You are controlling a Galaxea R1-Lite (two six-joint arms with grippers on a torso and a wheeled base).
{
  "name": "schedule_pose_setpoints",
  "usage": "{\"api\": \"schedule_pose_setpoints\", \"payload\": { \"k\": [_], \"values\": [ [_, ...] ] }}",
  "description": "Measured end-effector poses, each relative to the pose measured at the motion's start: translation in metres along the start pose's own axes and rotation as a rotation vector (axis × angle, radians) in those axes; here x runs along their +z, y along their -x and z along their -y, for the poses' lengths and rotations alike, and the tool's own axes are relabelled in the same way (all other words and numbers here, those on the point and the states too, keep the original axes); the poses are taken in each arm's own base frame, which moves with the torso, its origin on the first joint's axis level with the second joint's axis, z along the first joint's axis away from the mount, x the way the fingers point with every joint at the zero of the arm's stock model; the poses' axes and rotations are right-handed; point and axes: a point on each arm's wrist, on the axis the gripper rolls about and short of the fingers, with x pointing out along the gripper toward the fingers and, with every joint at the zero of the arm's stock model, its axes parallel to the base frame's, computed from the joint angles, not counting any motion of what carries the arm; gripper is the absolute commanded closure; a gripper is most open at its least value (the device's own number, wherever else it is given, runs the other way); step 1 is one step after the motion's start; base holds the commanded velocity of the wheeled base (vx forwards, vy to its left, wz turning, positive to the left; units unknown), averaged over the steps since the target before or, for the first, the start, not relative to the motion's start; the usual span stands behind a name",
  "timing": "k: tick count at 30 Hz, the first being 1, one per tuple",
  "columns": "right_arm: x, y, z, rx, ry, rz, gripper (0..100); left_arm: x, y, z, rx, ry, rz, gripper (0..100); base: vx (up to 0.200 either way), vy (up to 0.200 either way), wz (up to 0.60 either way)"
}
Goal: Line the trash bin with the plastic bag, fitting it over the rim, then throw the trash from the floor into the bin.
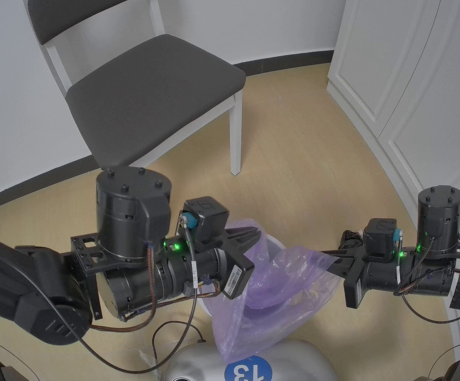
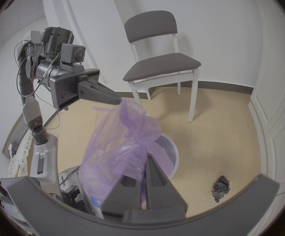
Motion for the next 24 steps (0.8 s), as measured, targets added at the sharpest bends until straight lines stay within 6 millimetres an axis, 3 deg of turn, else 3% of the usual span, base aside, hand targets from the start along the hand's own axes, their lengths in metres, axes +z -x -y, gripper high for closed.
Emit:
{"api": "schedule_pose_setpoints", "payload": {
  "k": [10,18,24],
  "values": [
    [-0.029,0.009,0.008,-0.054,-0.033,-0.017,100,-0.003,-0.026,-0.025,-0.013,0.077,0.097,100,0.0,0.0,0.0],
    [-0.041,0.014,0.006,-0.057,-0.044,-0.051,100,-0.027,-0.026,-0.039,-0.028,0.177,0.147,100,0.0,0.0,0.0],
    [-0.049,0.015,0.003,-0.051,-0.088,-0.068,100,-0.041,-0.029,-0.052,-0.019,0.181,0.315,100,0.0,0.0,0.0]
  ]
}}
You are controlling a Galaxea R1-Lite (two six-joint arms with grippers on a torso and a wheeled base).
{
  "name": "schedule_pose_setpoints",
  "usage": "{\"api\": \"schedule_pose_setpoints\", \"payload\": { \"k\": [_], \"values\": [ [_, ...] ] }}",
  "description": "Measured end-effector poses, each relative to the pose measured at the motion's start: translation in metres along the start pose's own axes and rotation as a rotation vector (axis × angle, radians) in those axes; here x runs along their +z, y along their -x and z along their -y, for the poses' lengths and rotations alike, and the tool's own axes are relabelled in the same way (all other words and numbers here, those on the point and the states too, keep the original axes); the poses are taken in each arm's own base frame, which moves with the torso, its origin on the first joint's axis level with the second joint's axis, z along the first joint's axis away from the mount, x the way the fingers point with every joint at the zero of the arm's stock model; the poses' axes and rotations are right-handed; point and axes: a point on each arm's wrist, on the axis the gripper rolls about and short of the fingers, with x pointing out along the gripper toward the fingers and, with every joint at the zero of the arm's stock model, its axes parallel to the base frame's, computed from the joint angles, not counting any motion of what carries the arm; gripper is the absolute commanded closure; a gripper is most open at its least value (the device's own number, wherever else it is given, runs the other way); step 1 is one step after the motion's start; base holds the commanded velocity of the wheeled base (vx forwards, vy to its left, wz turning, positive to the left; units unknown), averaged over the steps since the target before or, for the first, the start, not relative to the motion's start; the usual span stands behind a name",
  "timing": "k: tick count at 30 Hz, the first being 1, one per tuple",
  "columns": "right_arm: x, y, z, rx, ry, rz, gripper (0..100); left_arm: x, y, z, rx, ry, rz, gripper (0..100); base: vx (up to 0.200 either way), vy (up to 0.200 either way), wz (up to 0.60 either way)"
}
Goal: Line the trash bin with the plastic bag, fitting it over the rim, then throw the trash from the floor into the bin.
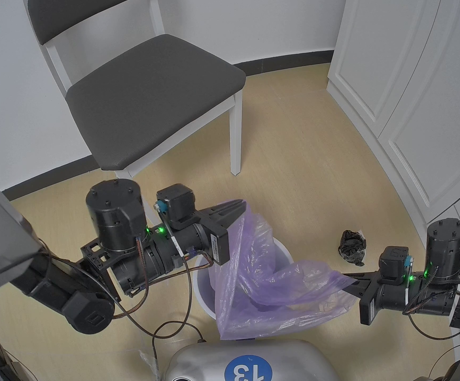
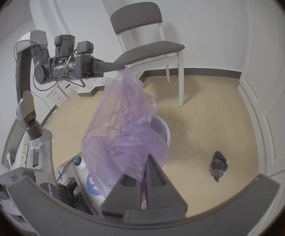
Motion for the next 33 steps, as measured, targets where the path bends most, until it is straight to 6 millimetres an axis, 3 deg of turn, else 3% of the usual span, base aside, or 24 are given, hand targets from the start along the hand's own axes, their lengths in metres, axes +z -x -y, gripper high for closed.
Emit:
{"api": "schedule_pose_setpoints", "payload": {
  "k": [5,8,12,26,33],
  "values": [
    [0.003,-0.009,-0.001,-0.001,-0.027,0.058,100,-0.032,0.005,-0.017,0.013,0.011,0.024,100,0.0,0.0,0.0],
    [0.005,-0.021,-0.001,-0.004,-0.034,0.088,100,-0.06,0.017,-0.027,0.015,0.046,-0.074,100,0.0,0.0,0.0],
    [0.009,-0.04,-0.002,-0.006,-0.044,0.098,100,-0.079,0.029,-0.038,0.026,0.081,-0.157,100,0.0,0.0,0.0],
    [0.045,-0.106,0.009,-0.015,-0.057,0.145,100,-0.083,0.047,-0.051,0.079,0.099,-0.192,100,0.0,0.0,0.0],
    [0.049,-0.122,0.033,-0.068,-0.058,0.049,100,-0.09,0.065,-0.042,0.08,0.113,-0.26,100,0.0,0.0,0.0]
  ]
}}
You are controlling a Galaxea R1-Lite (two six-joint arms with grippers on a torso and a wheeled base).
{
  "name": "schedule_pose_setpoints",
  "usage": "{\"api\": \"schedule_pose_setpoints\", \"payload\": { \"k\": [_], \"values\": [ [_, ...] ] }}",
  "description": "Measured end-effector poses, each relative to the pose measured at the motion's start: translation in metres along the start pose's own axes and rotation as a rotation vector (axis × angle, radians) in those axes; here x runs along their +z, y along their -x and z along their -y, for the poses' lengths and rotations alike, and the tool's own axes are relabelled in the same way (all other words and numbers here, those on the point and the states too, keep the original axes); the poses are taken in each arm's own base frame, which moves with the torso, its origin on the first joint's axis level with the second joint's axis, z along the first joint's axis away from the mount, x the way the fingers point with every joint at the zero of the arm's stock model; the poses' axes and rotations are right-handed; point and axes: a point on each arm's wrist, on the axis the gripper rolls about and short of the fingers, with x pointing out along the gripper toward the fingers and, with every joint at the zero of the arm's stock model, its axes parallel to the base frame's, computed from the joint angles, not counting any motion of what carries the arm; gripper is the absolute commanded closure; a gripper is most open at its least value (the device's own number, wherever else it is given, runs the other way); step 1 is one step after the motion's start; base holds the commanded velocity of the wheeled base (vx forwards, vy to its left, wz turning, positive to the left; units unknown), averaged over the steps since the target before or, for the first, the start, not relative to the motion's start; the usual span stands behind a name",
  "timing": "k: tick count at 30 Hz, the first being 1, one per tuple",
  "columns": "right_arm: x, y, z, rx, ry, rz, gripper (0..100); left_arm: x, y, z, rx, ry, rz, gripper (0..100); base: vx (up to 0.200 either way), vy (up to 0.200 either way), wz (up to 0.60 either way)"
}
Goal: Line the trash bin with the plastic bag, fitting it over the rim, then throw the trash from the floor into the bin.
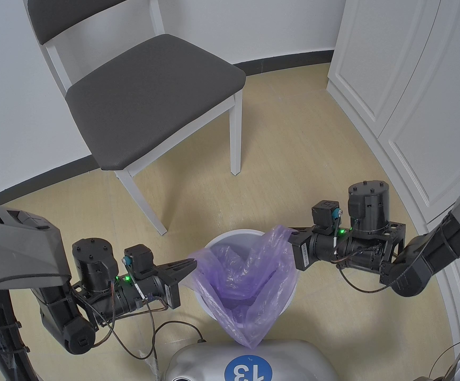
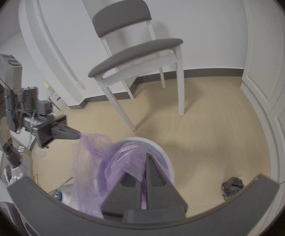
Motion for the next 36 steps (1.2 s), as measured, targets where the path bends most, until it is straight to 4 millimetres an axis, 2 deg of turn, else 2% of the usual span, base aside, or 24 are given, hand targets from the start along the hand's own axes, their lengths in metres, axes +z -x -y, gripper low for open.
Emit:
{"api": "schedule_pose_setpoints", "payload": {
  "k": [6,10,17,23,36],
  "values": [
    [-0.012,0.005,0.028,-0.066,0.109,-0.085,100,-0.009,0.012,-0.003,0.026,-0.017,-0.047,100,0.0,0.0,0.0],
    [-0.027,0.012,0.035,-0.081,0.117,-0.14,100,-0.019,0.018,-0.01,0.058,-0.06,-0.092,100,0.0,0.0,0.0],
    [-0.057,0.027,0.031,-0.087,0.196,-0.248,100,-0.032,0.03,-0.01,0.075,-0.071,-0.164,100,0.0,0.0,0.0],
    [-0.073,0.038,0.024,-0.102,0.252,-0.215,100,-0.036,0.033,-0.008,0.067,-0.088,-0.189,100,0.0,0.0,0.0],
    [-0.113,0.058,0.016,-0.117,0.37,-0.125,100,-0.022,0.026,-0.009,0.063,-0.127,-0.116,100,0.0,0.0,0.0]
  ]
}}
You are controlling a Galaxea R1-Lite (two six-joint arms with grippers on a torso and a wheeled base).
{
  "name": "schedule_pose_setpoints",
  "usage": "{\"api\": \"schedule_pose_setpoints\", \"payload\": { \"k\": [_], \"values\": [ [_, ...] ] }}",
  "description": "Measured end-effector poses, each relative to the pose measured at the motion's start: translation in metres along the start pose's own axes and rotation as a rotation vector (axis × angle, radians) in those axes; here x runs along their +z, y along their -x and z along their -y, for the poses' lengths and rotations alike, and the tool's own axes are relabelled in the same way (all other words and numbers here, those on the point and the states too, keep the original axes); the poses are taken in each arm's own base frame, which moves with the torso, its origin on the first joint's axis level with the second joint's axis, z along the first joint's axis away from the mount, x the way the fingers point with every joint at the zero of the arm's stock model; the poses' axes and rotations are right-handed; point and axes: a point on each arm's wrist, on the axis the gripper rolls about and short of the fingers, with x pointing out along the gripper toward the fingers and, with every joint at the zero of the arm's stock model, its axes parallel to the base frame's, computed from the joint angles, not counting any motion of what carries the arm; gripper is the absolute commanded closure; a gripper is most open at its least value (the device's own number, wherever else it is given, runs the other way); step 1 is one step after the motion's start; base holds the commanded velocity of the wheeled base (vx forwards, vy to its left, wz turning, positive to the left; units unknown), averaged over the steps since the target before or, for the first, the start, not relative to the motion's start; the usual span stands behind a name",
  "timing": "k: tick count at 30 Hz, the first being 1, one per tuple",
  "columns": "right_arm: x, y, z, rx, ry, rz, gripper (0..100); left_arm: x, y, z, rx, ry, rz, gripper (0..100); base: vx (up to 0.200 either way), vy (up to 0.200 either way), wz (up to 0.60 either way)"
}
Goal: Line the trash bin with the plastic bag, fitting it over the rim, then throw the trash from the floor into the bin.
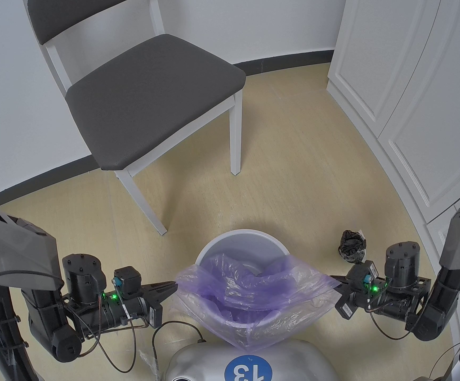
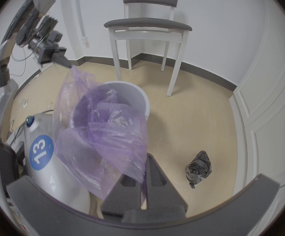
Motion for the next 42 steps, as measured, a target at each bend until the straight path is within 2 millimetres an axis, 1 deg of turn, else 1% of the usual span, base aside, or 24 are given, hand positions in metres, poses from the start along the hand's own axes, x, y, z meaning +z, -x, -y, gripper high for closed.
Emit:
{"api": "schedule_pose_setpoints", "payload": {
  "k": [1,3,7,10,12,18,21,24,26,29,34,35,42],
  "values": [
    [-0.003,0.001,-0.002,-0.001,0.011,0.002,0,0.001,0.0,0.0,0.001,-0.002,0.006,100,0.0,0.0,0.0],
    [-0.013,0.002,-0.006,0.009,0.039,-0.016,0,0.003,-0.001,-0.001,0.002,-0.006,0.015,100,0.0,0.0,0.0],
    [-0.036,0.007,-0.02,0.081,0.074,-0.121,0,0.006,-0.001,-0.001,0.004,-0.011,0.03,100,0.0,0.0,0.0],
    [-0.04,0.009,-0.025,0.11,0.08,-0.141,0,0.007,-0.002,-0.002,0.006,-0.012,0.036,100,0.0,0.0,0.0],
    [-0.038,0.011,-0.026,0.117,0.086,-0.133,0,0.008,-0.002,-0.002,0.007,-0.014,0.038,100,0.0,0.0,0.0],
    [-0.02,0.021,-0.022,0.094,0.105,-0.046,0,0.01,-0.004,-0.002,0.008,-0.018,0.047,100,0.0,0.0,0.0],
    [-0.009,0.028,-0.021,0.078,0.116,0.014,0,0.009,-0.005,-0.003,0.014,-0.018,0.045,100,0.0,0.0,0.0],
    [0.005,0.036,-0.023,0.078,0.129,0.081,0,0.006,-0.006,-0.003,0.03,-0.013,0.031,100,0.0,0.0,0.0],
    [0.014,0.037,-0.023,0.07,0.136,0.131,0,0.003,-0.007,-0.003,0.034,-0.009,0.015,100,0.0,0.0,0.0],
    [0.031,0.033,-0.022,0.049,0.141,0.213,0,-0.001,-0.008,0.0,0.036,-0.006,-0.004,100,0.0,0.0,0.0],
    [0.054,0.011,-0.021,0.087,0.141,0.264,0,-0.004,-0.009,0.003,0.065,-0.006,-0.023,100,0.0,0.0,0.0],
    [0.058,0.007,-0.022,0.106,0.142,0.264,0,-0.004,-0.009,0.003,0.07,-0.006,-0.025,0,0.0,0.0,0.0],
    [0.079,-0.028,-0.022,0.254,0.145,0.188,0,-0.007,-0.007,0.005,0.089,-0.004,-0.044,0,0.0,0.0,0.0]
  ]
}}
